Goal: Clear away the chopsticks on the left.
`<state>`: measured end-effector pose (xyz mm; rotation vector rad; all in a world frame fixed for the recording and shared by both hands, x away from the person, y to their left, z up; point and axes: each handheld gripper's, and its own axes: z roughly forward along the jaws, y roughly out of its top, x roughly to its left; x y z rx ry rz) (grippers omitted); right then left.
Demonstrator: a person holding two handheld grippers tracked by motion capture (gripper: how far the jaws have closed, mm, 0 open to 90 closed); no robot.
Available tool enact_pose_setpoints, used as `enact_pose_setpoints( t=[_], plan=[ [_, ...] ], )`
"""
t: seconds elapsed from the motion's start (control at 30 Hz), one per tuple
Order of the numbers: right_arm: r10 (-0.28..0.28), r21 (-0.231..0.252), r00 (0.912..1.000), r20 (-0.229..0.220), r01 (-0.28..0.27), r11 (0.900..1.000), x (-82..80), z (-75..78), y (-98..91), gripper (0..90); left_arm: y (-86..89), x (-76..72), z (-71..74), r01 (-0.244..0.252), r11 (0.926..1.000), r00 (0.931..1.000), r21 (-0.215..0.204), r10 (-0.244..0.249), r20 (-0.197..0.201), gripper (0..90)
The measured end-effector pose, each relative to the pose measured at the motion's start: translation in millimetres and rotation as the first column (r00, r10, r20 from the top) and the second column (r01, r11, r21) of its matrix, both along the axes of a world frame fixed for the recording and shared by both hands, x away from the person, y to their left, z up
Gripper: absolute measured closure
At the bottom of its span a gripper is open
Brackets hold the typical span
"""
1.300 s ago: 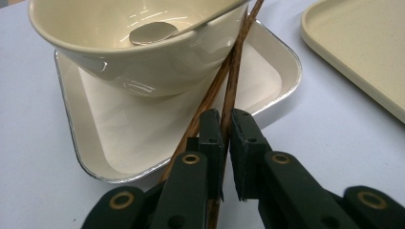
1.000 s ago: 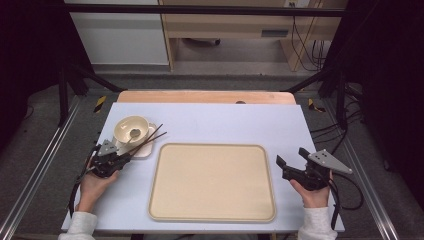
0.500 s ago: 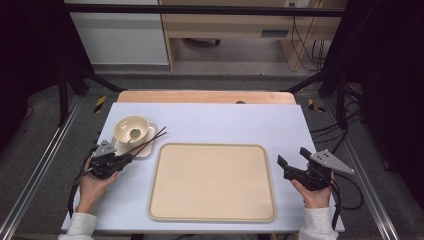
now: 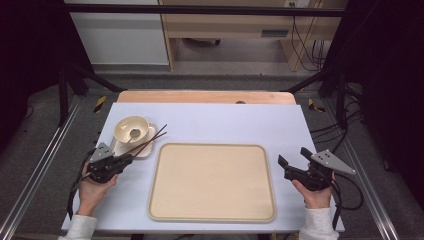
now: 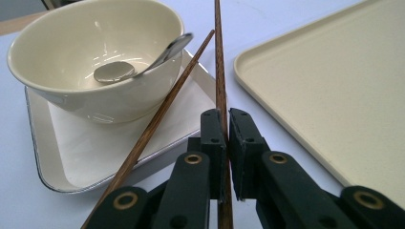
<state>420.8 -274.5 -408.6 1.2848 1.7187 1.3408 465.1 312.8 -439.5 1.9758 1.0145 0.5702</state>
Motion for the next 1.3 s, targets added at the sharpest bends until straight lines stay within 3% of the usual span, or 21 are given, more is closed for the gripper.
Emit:
enact_pose_setpoints(
  t=[0.13, 0.3, 0.67, 0.87, 1.03, 1.3],
  plan=[
    [0.001, -0.006, 1.0000, 0.001, -0.001, 1.0000, 0.2, -0.3, 0.0, 13.3, -3.4, -8.6, 3.1, -0.010, 0.9998, 0.9999, -0.018, 0.010, 0.013, 85.1],
    [-0.001, -0.009, 1.0000, -0.010, 0.001, 1.0000, 0.3, -0.4, 0.5, 11.8, -11.2, -16.5, 4.9, -0.009, 1.0000, 0.9998, 0.003, 0.009, 0.015, 85.1],
    [-0.013, -0.009, 0.9998, -0.016, 0.013, 0.9999, 0.8, -0.7, 0.6, 9.3, -29.4, -29.2, 13.8, -0.006, 0.9999, 0.9994, -0.013, 0.006, 0.033, 85.1],
    [-0.014, -0.020, 0.9997, -0.018, 0.014, 0.9997, 1.0, -1.0, 1.5, 9.0, -42.4, -37.6, 21.2, -0.009, 0.9999, 0.9981, -0.014, 0.010, 0.061, 85.1],
    [-0.015, -0.024, 0.9996, -0.023, 0.015, 0.9996, 1.4, -1.7, 2.1, 8.9, -50.1, -42.6, 23.7, -0.029, 0.9990, 0.9973, -0.033, 0.031, 0.067, 85.1],
    [-0.014, -0.030, 0.9997, -0.021, 0.013, 0.9995, 1.6, -2.0, 4.6, 8.5, -63.6, -50.4, 26.1, -0.073, 0.9970, 0.9951, -0.024, 0.075, 0.065, 85.1]
  ],
)
